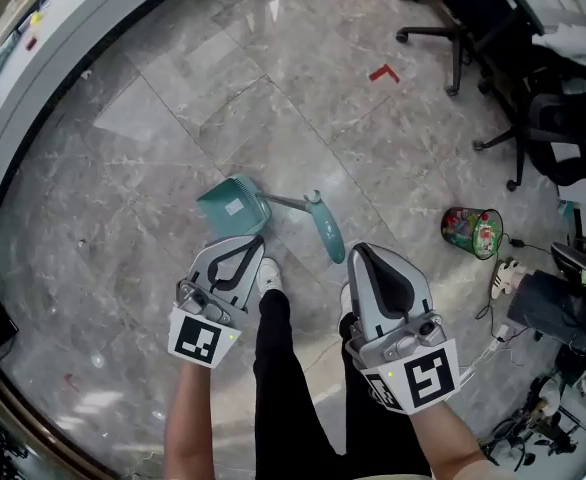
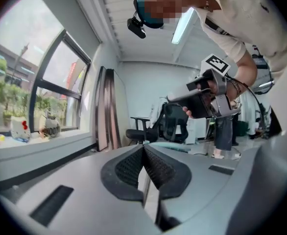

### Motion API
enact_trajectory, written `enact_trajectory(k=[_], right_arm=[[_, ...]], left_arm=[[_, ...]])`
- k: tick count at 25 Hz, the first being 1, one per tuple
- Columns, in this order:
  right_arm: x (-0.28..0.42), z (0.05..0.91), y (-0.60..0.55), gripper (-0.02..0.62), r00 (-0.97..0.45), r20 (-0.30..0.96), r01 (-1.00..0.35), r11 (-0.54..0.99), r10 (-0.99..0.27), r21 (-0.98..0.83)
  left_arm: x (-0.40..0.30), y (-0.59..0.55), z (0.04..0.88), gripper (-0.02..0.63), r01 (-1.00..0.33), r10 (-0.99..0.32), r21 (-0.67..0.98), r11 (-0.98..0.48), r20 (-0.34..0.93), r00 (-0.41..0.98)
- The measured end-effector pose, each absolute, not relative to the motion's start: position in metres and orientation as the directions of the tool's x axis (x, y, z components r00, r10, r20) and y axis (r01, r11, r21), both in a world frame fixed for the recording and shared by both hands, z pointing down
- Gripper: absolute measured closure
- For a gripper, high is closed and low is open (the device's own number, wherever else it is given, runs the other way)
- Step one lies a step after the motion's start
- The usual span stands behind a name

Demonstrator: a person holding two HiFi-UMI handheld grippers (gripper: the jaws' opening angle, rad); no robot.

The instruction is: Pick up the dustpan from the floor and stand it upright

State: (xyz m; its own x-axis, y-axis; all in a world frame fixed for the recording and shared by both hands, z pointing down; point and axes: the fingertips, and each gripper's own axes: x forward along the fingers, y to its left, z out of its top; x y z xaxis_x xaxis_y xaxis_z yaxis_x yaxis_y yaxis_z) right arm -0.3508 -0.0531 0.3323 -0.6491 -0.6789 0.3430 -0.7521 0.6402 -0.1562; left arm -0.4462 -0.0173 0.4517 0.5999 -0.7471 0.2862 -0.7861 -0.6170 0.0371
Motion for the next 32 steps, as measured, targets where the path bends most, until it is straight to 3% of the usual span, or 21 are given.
enact_trajectory(k=[5, 16, 22, 32], right_arm=[[-0.329, 0.287, -0.037, 0.577, -0.721, 0.256, -0.686, 0.714, -0.644, -0.138], [-0.212, 0.078, 0.094, 0.577, -0.843, 0.105, -0.537, 0.839, -0.528, -0.089], [-0.184, 0.013, 0.165, 0.577, -0.837, 0.076, -0.547, 0.833, -0.542, -0.081], [-0.209, 0.021, 0.270, 0.577, -0.804, 0.111, -0.594, 0.797, -0.584, -0.112]], left_arm=[[-0.428, 0.010, 0.354, 0.595, -0.945, -0.928, 0.061, -0.322, 0.177, 0.328], [-0.291, 0.167, 0.111, 0.595, -0.987, -0.989, 0.123, -0.103, 0.095, 0.115], [-0.283, 0.246, 0.044, 0.595, -0.995, -0.996, 0.084, -0.048, 0.069, 0.054], [-0.317, 0.342, 0.030, 0.595, -0.994, -0.996, 0.065, -0.086, 0.029, 0.088]])
